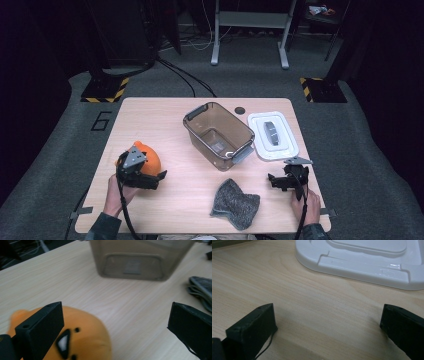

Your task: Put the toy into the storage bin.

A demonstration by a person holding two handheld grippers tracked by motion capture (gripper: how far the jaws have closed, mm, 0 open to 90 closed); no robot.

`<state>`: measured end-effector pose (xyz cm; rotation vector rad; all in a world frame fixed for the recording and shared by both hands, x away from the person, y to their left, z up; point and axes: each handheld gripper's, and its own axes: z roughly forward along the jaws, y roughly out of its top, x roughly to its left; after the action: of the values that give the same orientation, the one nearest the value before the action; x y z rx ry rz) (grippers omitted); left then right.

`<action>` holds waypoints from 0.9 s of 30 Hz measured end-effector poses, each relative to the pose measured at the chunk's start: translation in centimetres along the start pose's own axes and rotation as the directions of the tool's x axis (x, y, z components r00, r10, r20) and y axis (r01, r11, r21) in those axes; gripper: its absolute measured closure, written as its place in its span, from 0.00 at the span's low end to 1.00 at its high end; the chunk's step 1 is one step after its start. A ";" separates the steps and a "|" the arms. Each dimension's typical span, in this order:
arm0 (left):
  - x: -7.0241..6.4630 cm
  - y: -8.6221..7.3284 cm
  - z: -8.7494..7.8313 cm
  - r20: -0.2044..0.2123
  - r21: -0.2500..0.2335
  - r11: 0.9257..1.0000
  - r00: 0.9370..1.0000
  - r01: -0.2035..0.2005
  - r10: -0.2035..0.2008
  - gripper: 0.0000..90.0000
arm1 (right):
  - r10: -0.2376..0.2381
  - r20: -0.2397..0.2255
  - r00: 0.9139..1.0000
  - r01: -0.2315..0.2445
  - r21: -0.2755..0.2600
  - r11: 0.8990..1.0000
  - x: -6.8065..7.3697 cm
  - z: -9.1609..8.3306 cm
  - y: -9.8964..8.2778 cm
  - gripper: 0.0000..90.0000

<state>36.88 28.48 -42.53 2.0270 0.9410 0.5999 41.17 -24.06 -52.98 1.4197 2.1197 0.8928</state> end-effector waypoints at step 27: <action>5.1 -4.2 1.9 -0.089 0.069 0.985 0.984 0.159 -0.152 0.16 | 0.011 -0.001 1.000 -0.011 -0.001 1.000 0.2 0.0 0.0 0.00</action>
<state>39.52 33.27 -46.61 1.9851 1.1761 0.5743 41.15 -23.86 -52.97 1.4321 2.1135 0.8987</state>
